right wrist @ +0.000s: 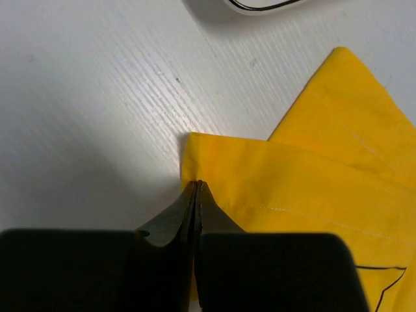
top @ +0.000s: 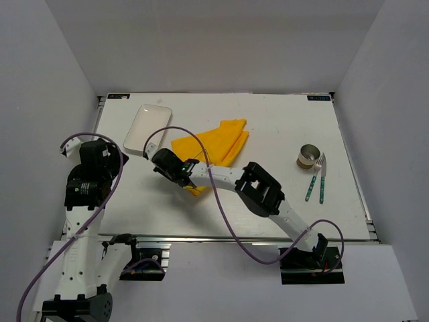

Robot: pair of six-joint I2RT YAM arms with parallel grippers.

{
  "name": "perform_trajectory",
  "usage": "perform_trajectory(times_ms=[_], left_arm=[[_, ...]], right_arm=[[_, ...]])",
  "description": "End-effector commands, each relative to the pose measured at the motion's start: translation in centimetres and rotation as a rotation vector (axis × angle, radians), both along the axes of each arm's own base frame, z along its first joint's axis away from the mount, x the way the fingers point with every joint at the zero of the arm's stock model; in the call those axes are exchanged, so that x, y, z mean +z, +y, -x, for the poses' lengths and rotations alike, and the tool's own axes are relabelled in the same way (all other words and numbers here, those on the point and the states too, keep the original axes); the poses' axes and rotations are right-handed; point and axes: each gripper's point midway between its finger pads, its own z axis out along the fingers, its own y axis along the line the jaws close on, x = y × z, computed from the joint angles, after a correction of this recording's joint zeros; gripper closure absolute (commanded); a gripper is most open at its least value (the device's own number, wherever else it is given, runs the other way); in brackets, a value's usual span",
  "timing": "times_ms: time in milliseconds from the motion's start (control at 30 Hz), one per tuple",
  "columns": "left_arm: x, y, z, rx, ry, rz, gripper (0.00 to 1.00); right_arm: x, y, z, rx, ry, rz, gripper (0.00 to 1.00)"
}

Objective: Set the dinner table for one person

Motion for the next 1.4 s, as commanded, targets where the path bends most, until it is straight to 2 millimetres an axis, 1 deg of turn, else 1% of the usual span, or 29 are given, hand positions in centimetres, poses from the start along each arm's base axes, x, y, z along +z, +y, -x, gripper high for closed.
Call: perform_trajectory(times_ms=[0,33,67,100,167,200,233,267,300,333,367,400,433,467,500,533,567,600,633,700,733,767,800,867,900,1067,1100,1267,1367], left_arm=[[-0.2,-1.3,-1.5,-0.108,-0.017,0.011,0.02],[0.2,-2.5,-2.5,-0.177,-0.055,0.038,0.02],[-0.3,-3.1,-2.9,-0.212,-0.048,0.049,0.02],[-0.2,-3.6,-3.8,-0.246,-0.065,0.054,0.02],[-0.9,-4.7,-4.6,-0.298,-0.060,0.094,0.02],[-1.6,-5.1,-5.4,-0.310,-0.055,0.108,0.02],[-1.9,-5.5,-6.0,-0.329,-0.056,0.124,0.02],[-2.3,-6.4,-6.5,-0.364,-0.055,0.162,0.02],[-2.4,-6.6,-7.4,-0.373,-0.073,0.169,0.02],[-3.3,-7.6,-8.3,-0.409,-0.053,0.203,0.02],[-3.9,-8.6,-8.8,-0.449,-0.043,0.246,0.02],[-3.7,-9.2,-10.1,-0.477,-0.076,0.260,0.03],[-5.5,-9.6,-11.0,-0.490,-0.033,0.291,0.04],[-6.1,-10.5,-11.6,-0.513,-0.019,0.339,0.05],[-6.0,-10.8,-12.7,-0.529,-0.026,0.354,0.07],[-8.1,-11.5,-13.5,-0.539,0.033,0.388,0.08],[-8.6,-12.2,-14.0,-0.556,0.047,0.425,0.09],[-9.0,-12.3,-14.8,-0.555,0.046,0.435,0.10],[-10.5,-12.8,-15.6,-0.556,0.086,0.455,0.10],[-11.4,-13.6,-16.6,-0.565,0.104,0.479,0.09],[-11.2,-14.0,-17.5,-0.574,0.101,0.478,0.09],[-12.7,-15.0,-17.9,-0.590,0.144,0.488,0.09],[-13.3,-15.2,-18.2,-0.588,0.160,0.486,0.09],[-13.8,-15.6,-19.1,-0.582,0.175,0.481,0.10],[-15.1,-15.7,-19.3,-0.567,0.207,0.476,0.10],[-16.3,-16.2,-20.8,-0.549,0.231,0.453,0.18],[-17.9,-16.6,-20.8,-0.544,0.278,0.455,0.19],[-19.6,-16.6,-20.9,-0.497,0.350,0.407,0.29],[-21.0,-16.8,-20.2,-0.476,0.405,0.382,0.29]], right_arm=[[11.4,-0.1,-0.2,-0.058,-0.023,-0.312,1.00],[12.7,-0.8,-0.3,-0.077,-0.020,-0.354,1.00],[14.1,-1.1,-0.5,-0.097,-0.017,-0.430,1.00],[15.0,-3.1,-0.2,-0.148,0.016,-0.485,1.00],[16.4,-4.8,-0.4,-0.175,0.033,-0.583,1.00],[16.8,-7.0,-0.1,-0.201,0.045,-0.602,1.00],[16.9,-8.0,-0.2,-0.232,0.058,-0.635,1.00],[19.1,-9.0,0.1,-0.240,0.039,-0.697,1.00],[18.9,-10.2,-0.1,-0.266,0.037,-0.706,1.00],[17.1,-12.0,0.1,-0.327,0.048,-0.696,1.00],[18.3,-13.2,0.5,-0.346,0.041,-0.733,1.00],[18.4,-14.3,0.4,-0.378,0.033,-0.761,1.00],[16.1,-16.2,0.8,-0.436,0.033,-0.735,1.00],[17.5,-17.4,1.2,-0.474,0.034,-0.804,1.00],[17.3,-18.3,1.4,-0.506,0.029,-0.823,1.00],[15.5,-20.1,1.8,-0.557,0.026,-0.800,1.00],[16.4,-20.9,2.3,-0.576,0.028,-0.848,1.00],[16.4,-21.3,2.6,-0.581,0.032,-0.864,1.00],[16.0,-22.3,3.2,-0.589,0.034,-0.866,1.00],[16.0,-23.1,3.6,-0.603,0.032,-0.879,1.00],[16.0,-23.8,4.0,-0.614,0.027,-0.881,1.00],[15.9,-24.2,4.1,-0.623,0.028,-0.889,1.00],[16.0,-24.5,4.3,-0.625,0.028,-0.896,1.00],[16.1,-25.0,4.7,-0.622,0.027,-0.903,1.00],[16.1,-25.2,4.7,-0.621,0.026,-0.902,1.00],[16.2,-25.9,5.4,-0.616,0.028,-0.916,1.00],[16.1,-26.2,5.5,-0.619,0.025,-0.916,1.00],[16.8,-27.1,5.8,-0.630,0.010,-0.938,1.00],[17.4,-27.6,5.8,-0.637,-0.006,-0.952,1.00]])
